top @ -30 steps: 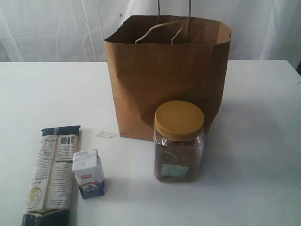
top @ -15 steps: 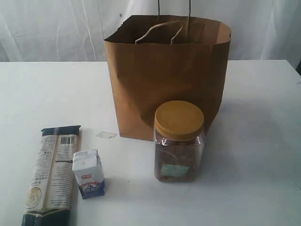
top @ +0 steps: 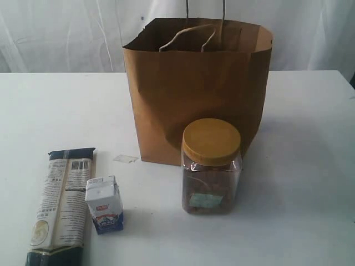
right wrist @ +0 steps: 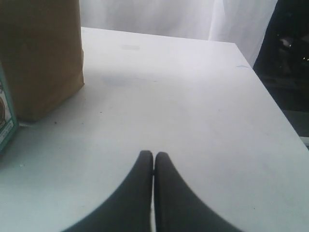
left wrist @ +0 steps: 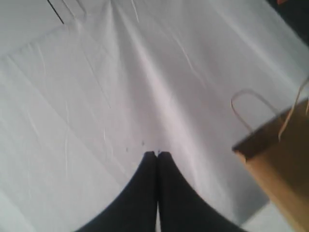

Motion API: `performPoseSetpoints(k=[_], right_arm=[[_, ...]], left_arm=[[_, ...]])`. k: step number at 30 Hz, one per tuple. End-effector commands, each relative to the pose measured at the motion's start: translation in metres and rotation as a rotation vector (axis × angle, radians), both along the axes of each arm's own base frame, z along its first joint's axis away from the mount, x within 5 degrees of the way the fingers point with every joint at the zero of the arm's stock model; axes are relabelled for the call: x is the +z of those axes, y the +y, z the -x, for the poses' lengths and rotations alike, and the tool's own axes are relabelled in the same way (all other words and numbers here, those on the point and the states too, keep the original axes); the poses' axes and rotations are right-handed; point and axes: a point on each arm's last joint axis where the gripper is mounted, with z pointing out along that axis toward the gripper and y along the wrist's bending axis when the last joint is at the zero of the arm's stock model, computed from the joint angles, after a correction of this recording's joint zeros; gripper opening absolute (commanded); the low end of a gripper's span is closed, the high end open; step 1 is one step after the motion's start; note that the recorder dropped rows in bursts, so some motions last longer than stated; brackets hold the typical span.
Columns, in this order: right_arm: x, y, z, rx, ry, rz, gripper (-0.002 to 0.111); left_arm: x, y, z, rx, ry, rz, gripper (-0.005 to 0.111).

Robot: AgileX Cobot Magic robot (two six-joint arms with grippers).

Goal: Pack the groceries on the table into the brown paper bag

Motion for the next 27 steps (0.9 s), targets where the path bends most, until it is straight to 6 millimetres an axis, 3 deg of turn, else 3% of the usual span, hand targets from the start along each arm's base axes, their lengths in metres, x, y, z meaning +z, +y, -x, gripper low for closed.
performPoseSetpoints(k=[1, 5, 9, 13, 16, 19, 22, 24, 26, 27], right_arm=[[-0.001, 0.000, 0.000, -0.006, -0.004, 0.009, 0.000], [-0.001, 0.000, 0.000, -0.006, -0.004, 0.009, 0.000], [-0.001, 0.000, 0.000, -0.006, -0.004, 0.009, 0.000], [-0.001, 0.000, 0.000, -0.006, -0.004, 0.009, 0.000], [-0.001, 0.000, 0.000, -0.006, -0.004, 0.009, 0.000], [-0.001, 0.000, 0.000, -0.006, -0.004, 0.009, 0.000], [-0.001, 0.000, 0.000, -0.006, -0.004, 0.009, 0.000], [-0.001, 0.000, 0.000, -0.006, -0.004, 0.009, 0.000], [-0.001, 0.000, 0.000, -0.006, -0.004, 0.009, 0.000], [-0.001, 0.000, 0.000, -0.006, -0.004, 0.009, 0.000]], left_arm=[[-0.022, 0.021, -0.025, 0.259, 0.343, -0.008, 0.000], [-0.029, 0.037, -0.043, 0.366, 0.603, 0.356, 0.000], [-0.016, 0.032, -0.070, 0.342, 0.651, 0.234, 0.000], [-0.011, 0.030, -0.113, 0.360, 0.765, 0.163, 0.000], [-0.021, 0.023, -0.144, 0.300, 0.898, 0.197, 0.000], [-0.034, 0.008, -0.165, 0.202, 0.970, 0.056, 0.000], [-0.051, 0.009, -0.181, 0.368, 0.970, -0.117, 0.000], [-0.059, 0.024, -0.188, 0.636, 0.950, -0.191, 0.000], [-0.063, 0.037, -0.191, 0.841, 0.964, -0.163, 0.000], [-0.065, 0.037, -0.192, 0.859, 1.012, -0.133, 0.000]])
